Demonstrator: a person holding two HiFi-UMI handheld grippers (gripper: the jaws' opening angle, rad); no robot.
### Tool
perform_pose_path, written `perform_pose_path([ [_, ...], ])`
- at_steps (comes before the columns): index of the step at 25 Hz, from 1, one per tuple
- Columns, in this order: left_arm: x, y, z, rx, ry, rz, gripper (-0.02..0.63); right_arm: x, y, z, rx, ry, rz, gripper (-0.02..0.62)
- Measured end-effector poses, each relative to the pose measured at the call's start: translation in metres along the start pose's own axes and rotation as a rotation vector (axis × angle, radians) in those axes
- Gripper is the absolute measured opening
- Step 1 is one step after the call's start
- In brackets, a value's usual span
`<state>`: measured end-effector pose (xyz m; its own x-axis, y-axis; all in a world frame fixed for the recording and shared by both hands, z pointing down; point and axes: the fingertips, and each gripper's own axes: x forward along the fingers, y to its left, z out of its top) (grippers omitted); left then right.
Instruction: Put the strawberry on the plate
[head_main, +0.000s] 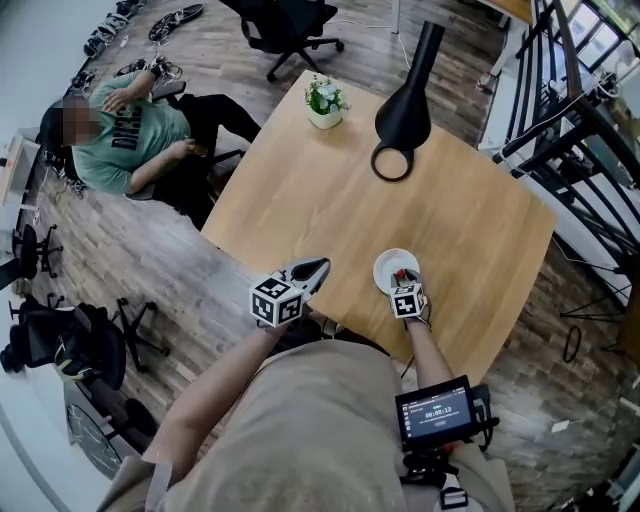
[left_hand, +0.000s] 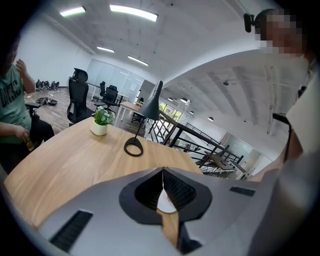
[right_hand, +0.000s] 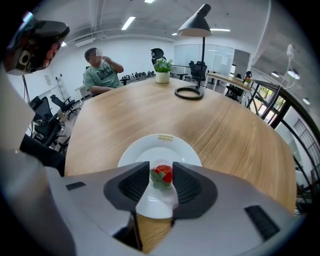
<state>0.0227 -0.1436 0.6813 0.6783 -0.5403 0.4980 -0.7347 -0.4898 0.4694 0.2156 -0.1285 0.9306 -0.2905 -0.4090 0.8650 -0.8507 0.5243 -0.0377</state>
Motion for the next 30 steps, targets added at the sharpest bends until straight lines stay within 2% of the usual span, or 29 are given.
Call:
perform_pose_path([
  [2, -0.006, 0.003, 0.001, -0.01, -0.01, 0.003, 0.002, -0.007, 0.004, 0.006, 0.002, -0.031, 0.006, 0.136],
  [3, -0.009, 0.004, 0.003, -0.015, -0.017, 0.002, 0.002, -0.012, 0.006, 0.01, 0.013, -0.055, 0.009, 0.175],
  [7, -0.016, 0.005, 0.01, -0.029, -0.054, 0.001, 0.002, -0.038, 0.001, 0.037, 0.064, -0.195, 0.0, 0.196],
  [10, -0.021, 0.004, 0.013, -0.042, -0.078, -0.008, 0.002, -0.073, -0.005, 0.063, 0.061, -0.311, -0.053, 0.196],
  [17, -0.025, -0.01, 0.031, -0.044, -0.132, -0.053, 0.002, -0.191, -0.022, 0.139, 0.054, -0.622, -0.178, 0.196],
  [22, -0.029, -0.032, 0.058, -0.027, -0.193, -0.127, 0.002, -0.289, -0.023, 0.177, 0.061, -0.811, -0.253, 0.195],
  [28, -0.045, -0.046, 0.086, -0.026, -0.24, -0.172, 0.002, -0.396, -0.004, 0.196, 0.038, -0.946, -0.323, 0.195],
  [30, -0.042, -0.057, 0.105, 0.003, -0.255, -0.2, 0.002, -0.425, -0.009, 0.2, 0.031, -0.98, -0.362, 0.195],
])
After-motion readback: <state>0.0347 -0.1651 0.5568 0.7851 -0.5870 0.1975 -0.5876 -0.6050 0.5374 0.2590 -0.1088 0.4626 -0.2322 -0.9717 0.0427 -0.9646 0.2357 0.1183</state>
